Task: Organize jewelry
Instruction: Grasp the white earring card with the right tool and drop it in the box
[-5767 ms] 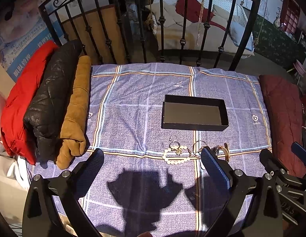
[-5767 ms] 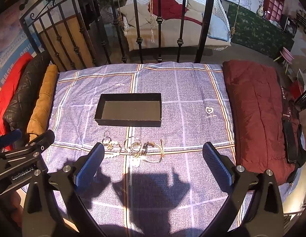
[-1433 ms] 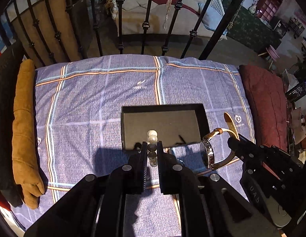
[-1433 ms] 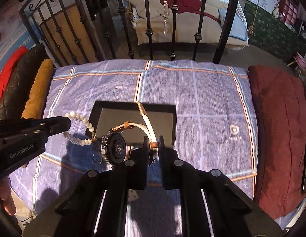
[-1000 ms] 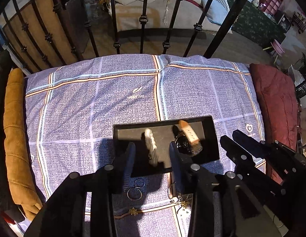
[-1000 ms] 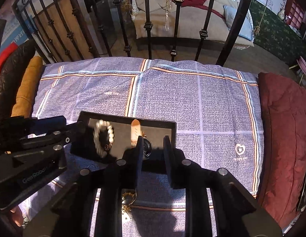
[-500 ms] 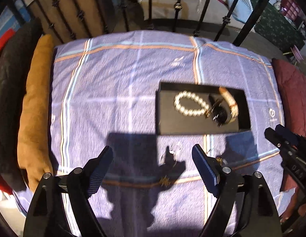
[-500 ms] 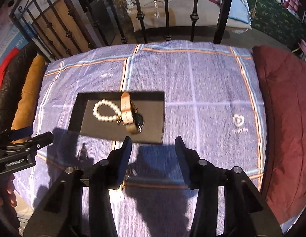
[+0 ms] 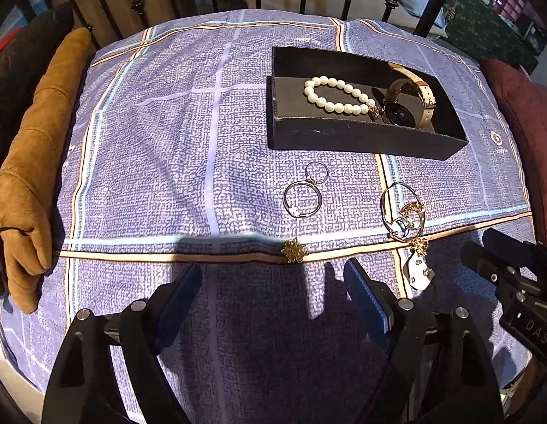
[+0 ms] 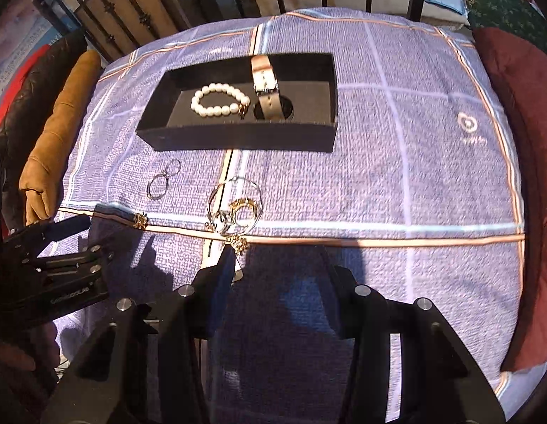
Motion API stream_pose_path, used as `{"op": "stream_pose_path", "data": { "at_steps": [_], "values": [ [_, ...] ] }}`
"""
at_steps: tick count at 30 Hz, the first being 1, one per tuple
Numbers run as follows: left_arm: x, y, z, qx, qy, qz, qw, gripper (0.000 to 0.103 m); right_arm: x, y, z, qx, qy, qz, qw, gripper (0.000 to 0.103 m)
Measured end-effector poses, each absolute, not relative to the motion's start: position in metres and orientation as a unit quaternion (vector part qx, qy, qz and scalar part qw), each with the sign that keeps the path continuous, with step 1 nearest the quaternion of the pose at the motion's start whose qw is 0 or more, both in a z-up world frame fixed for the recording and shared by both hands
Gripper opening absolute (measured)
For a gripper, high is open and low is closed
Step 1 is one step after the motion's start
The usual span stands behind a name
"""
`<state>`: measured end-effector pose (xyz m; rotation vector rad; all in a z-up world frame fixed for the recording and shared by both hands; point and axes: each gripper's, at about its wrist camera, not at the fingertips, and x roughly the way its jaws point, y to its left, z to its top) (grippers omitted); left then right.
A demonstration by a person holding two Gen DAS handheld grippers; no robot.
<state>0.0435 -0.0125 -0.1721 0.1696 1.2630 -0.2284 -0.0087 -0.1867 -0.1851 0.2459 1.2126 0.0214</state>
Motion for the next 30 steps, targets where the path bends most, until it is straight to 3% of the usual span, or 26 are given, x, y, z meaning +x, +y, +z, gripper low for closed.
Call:
{"op": "stream_pose_path", "data": {
  "at_steps": [14, 18, 19, 21, 22, 24, 26, 30],
  "values": [
    [0.046, -0.011, -0.201, 0.100, 0.567, -0.140, 0.806, 0.081, -0.022, -0.151, -0.212, 0.127, 0.550, -0.025, 0.825, 0.046],
    [0.043, -0.007, -0.201, 0.101, 0.559, -0.154, 0.808, 0.076, -0.023, -0.133, -0.219, 0.083, 0.546, -0.026, 0.833, 0.046],
    [0.043, -0.006, -0.200, 0.100, 0.558, -0.156, 0.809, 0.074, -0.023, -0.132, -0.218, 0.079, 0.544, -0.025, 0.835, 0.036],
    [0.042, 0.002, -0.198, 0.103, 0.555, -0.152, 0.811, 0.055, -0.024, -0.135, -0.216, 0.097, 0.541, -0.017, 0.835, 0.026],
    [0.043, 0.007, -0.196, 0.099, 0.555, -0.151, 0.812, 0.050, -0.024, -0.137, -0.215, 0.109, 0.539, -0.016, 0.835, 0.026],
    [0.045, 0.015, -0.191, 0.096, 0.559, -0.151, 0.810, 0.023, -0.027, -0.141, -0.210, 0.121, 0.536, -0.013, 0.836, 0.026],
    [0.048, 0.020, -0.187, 0.093, 0.568, -0.154, 0.803, 0.004, -0.030, -0.141, -0.203, 0.118, 0.529, -0.011, 0.840, 0.026],
    [0.047, 0.025, -0.165, 0.093, 0.564, -0.159, 0.805, 0.003, -0.036, -0.142, -0.184, 0.119, 0.513, -0.004, 0.850, 0.026]
  ]
}}
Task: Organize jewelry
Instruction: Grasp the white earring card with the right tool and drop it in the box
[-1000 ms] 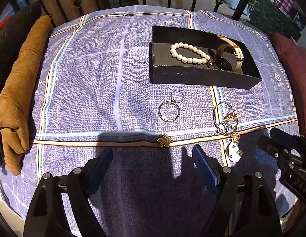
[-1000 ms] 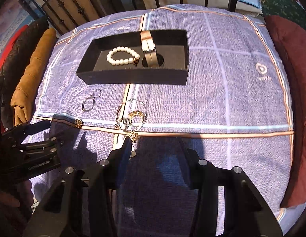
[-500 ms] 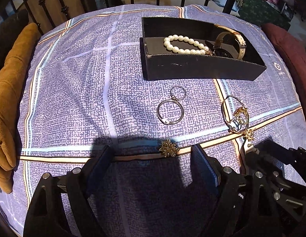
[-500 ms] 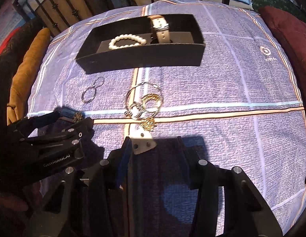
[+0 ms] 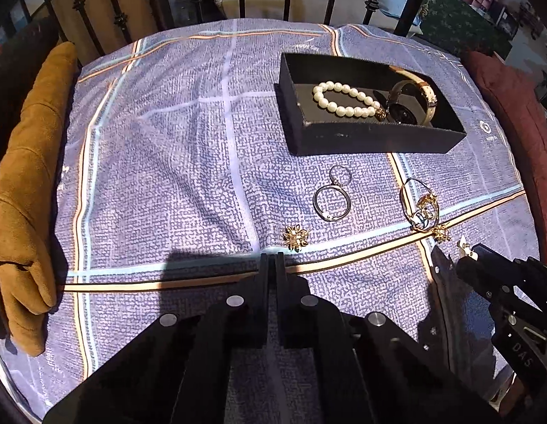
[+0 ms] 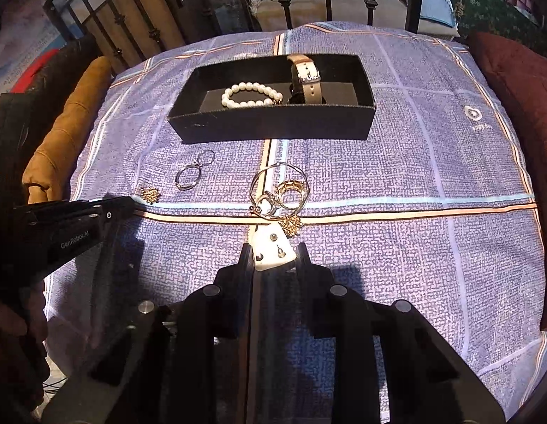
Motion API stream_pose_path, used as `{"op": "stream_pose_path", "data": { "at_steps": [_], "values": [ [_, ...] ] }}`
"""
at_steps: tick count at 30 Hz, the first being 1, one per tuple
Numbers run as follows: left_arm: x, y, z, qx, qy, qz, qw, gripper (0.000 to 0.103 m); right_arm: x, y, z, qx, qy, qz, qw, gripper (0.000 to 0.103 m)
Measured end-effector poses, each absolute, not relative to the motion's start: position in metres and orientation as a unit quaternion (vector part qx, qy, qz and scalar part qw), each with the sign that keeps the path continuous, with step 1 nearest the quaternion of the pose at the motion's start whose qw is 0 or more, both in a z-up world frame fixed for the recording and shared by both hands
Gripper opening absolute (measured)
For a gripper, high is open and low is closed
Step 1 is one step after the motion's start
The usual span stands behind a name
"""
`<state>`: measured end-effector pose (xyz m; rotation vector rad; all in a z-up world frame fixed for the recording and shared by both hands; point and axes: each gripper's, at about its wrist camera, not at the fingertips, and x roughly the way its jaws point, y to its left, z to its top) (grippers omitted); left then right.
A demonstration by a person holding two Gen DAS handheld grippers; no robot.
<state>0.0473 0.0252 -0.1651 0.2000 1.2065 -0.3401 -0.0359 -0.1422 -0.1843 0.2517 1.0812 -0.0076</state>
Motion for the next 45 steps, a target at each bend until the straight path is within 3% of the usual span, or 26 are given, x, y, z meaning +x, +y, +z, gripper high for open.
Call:
{"op": "stream_pose_path", "data": {
  "at_steps": [23, 34, 35, 36, 37, 38, 40, 45],
  "values": [
    [0.086, -0.037, -0.096, 0.073, 0.509, -0.195, 0.835, 0.003, 0.028, -0.170, -0.116, 0.084, 0.424, 0.003, 0.902, 0.026],
    [0.139, -0.074, -0.106, 0.062, 0.506, -0.195, 0.838, 0.003, 0.087, -0.202, -0.136, 0.069, 0.434, -0.031, 0.898, 0.026],
    [0.142, -0.075, -0.108, 0.061, 0.509, -0.192, 0.837, 0.009, 0.090, -0.204, -0.139, 0.071, 0.437, -0.031, 0.896, 0.027],
    [0.146, -0.076, -0.112, 0.061, 0.514, -0.186, 0.835, 0.036, 0.094, -0.206, -0.142, 0.073, 0.440, -0.032, 0.894, 0.030],
    [0.148, -0.077, -0.114, 0.060, 0.518, -0.178, 0.834, 0.054, 0.097, -0.207, -0.144, 0.073, 0.445, -0.034, 0.892, 0.034],
    [0.148, -0.075, -0.114, 0.060, 0.514, -0.168, 0.839, 0.065, 0.098, -0.209, -0.145, 0.072, 0.448, -0.037, 0.890, 0.036],
    [0.149, -0.071, -0.115, 0.057, 0.511, -0.167, 0.841, 0.066, 0.098, -0.212, -0.146, 0.071, 0.448, -0.047, 0.890, 0.049],
    [0.144, -0.046, -0.112, 0.045, 0.512, -0.149, 0.845, 0.071, 0.081, -0.214, -0.138, 0.068, 0.441, -0.047, 0.894, 0.051]
  ]
}}
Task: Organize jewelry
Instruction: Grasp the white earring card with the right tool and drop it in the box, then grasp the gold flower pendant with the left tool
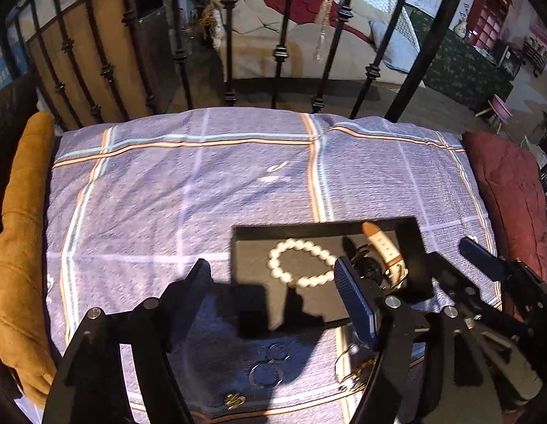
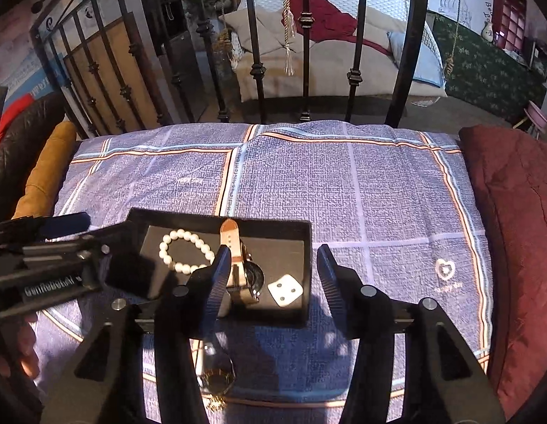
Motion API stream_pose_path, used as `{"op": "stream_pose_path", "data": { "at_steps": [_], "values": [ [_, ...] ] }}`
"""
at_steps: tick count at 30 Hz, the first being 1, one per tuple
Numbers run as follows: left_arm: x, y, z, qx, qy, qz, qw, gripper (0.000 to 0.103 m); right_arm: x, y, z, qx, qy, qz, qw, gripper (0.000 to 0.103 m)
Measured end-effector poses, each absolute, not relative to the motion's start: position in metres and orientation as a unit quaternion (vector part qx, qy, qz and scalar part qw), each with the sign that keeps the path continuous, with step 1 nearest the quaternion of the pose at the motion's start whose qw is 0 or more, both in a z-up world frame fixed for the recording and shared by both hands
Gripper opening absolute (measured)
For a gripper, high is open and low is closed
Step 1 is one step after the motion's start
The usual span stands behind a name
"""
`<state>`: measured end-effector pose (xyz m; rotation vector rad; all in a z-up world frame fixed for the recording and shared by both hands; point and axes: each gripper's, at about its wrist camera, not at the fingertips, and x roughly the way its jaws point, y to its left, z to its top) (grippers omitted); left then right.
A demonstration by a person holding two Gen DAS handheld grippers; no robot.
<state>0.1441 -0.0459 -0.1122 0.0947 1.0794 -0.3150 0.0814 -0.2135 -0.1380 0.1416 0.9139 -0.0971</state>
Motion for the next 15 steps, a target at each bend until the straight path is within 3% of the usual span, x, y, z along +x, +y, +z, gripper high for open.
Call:
{"op": "stream_pose_path", "data": {
  "at_steps": [7, 15],
  "values": [
    [0.107, 0.012, -0.126, 0.045, 0.528, -0.122, 0.839, 0.072, 0.033, -0.205, -0.147, 0.091, 0.460, -0.039, 0.882, 0.051],
    [0.063, -0.003, -0.167, 0.074, 0.561, -0.165, 0.808, 0.070, -0.003, -0.172, -0.183, 0.105, 0.500, -0.011, 0.860, 0.051]
  ]
}}
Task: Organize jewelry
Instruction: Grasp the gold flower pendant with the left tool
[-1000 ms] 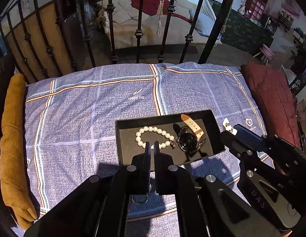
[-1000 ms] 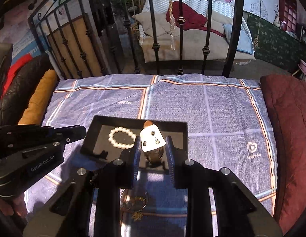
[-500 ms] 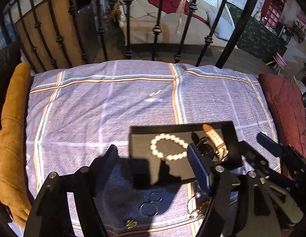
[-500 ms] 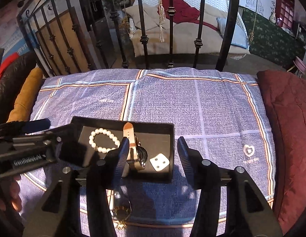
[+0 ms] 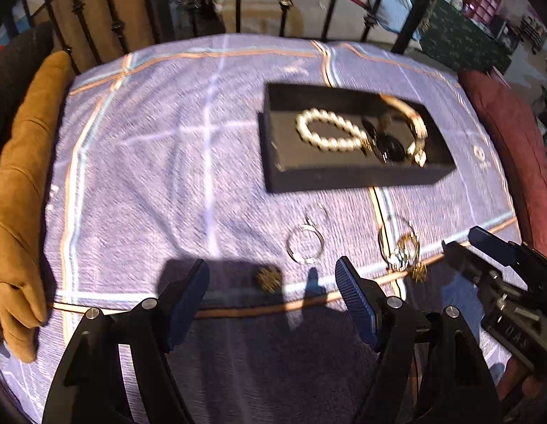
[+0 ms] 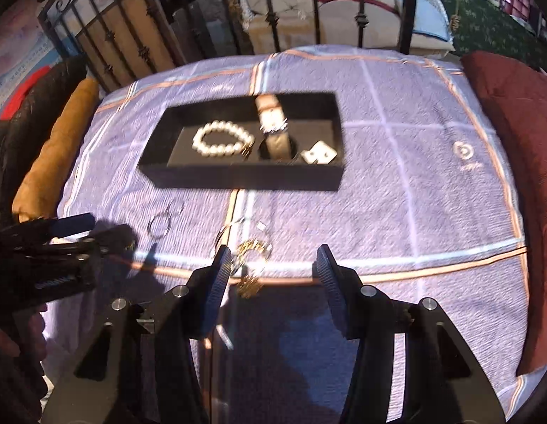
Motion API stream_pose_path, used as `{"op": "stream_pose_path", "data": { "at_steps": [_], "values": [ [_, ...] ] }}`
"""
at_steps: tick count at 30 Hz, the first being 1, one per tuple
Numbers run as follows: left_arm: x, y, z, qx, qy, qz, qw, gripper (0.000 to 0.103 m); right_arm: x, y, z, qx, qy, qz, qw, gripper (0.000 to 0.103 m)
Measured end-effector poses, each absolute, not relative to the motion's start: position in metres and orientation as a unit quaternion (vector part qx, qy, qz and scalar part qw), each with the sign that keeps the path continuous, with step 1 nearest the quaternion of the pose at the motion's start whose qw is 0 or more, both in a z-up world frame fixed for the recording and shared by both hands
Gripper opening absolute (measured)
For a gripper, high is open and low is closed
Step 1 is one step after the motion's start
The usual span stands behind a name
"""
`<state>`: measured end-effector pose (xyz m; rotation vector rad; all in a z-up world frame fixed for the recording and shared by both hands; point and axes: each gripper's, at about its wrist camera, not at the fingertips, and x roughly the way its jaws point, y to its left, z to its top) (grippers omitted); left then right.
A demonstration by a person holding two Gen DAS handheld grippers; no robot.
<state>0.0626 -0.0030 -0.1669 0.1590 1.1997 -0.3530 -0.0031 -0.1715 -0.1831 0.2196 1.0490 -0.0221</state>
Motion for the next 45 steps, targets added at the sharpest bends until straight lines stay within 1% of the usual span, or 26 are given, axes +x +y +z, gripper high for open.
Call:
{"op": "stream_pose_path", "data": {
  "at_steps": [7, 18, 20, 21, 22, 23, 24, 25, 26, 29, 37, 45],
  "values": [
    [0.060, -0.007, -0.197, 0.092, 0.583, -0.154, 0.793, 0.070, -0.004, -0.145, -0.201, 0.080, 0.512, 0.012, 0.855, 0.051],
    [0.058, -0.005, -0.198, 0.099, 0.576, -0.157, 0.796, 0.071, -0.002, -0.149, -0.219, 0.093, 0.527, 0.005, 0.844, 0.050],
    [0.057, -0.005, -0.198, 0.099, 0.576, -0.156, 0.796, 0.071, -0.002, -0.150, -0.218, 0.094, 0.527, 0.011, 0.845, 0.039],
    [0.059, -0.008, -0.199, 0.100, 0.576, -0.155, 0.796, 0.069, -0.002, -0.150, -0.218, 0.094, 0.527, 0.010, 0.845, 0.031],
    [0.058, -0.008, -0.198, 0.104, 0.575, -0.151, 0.797, 0.066, -0.003, -0.150, -0.217, 0.097, 0.525, 0.011, 0.845, 0.023],
    [0.058, -0.006, -0.197, 0.108, 0.573, -0.145, 0.799, 0.056, -0.003, -0.151, -0.216, 0.103, 0.525, 0.014, 0.845, 0.020],
    [0.058, -0.005, -0.195, 0.109, 0.571, -0.141, 0.801, 0.040, -0.003, -0.151, -0.214, 0.107, 0.522, 0.014, 0.846, 0.020],
    [0.059, -0.003, -0.193, 0.111, 0.570, -0.138, 0.802, 0.030, -0.005, -0.153, -0.211, 0.112, 0.518, 0.013, 0.848, 0.020],
    [0.061, 0.001, -0.190, 0.108, 0.572, -0.141, 0.801, 0.016, -0.007, -0.153, -0.207, 0.116, 0.513, 0.015, 0.850, 0.020],
    [0.064, 0.009, -0.182, 0.088, 0.576, -0.152, 0.798, 0.016, -0.011, -0.156, -0.195, 0.124, 0.502, 0.013, 0.856, 0.020],
    [0.063, 0.016, -0.140, 0.051, 0.552, -0.163, 0.816, 0.016, -0.013, -0.160, -0.165, 0.119, 0.476, 0.013, 0.871, 0.020],
    [0.065, 0.011, -0.113, 0.031, 0.536, -0.178, 0.825, 0.016, -0.013, -0.162, -0.155, 0.130, 0.462, 0.012, 0.877, 0.020]
  ]
}}
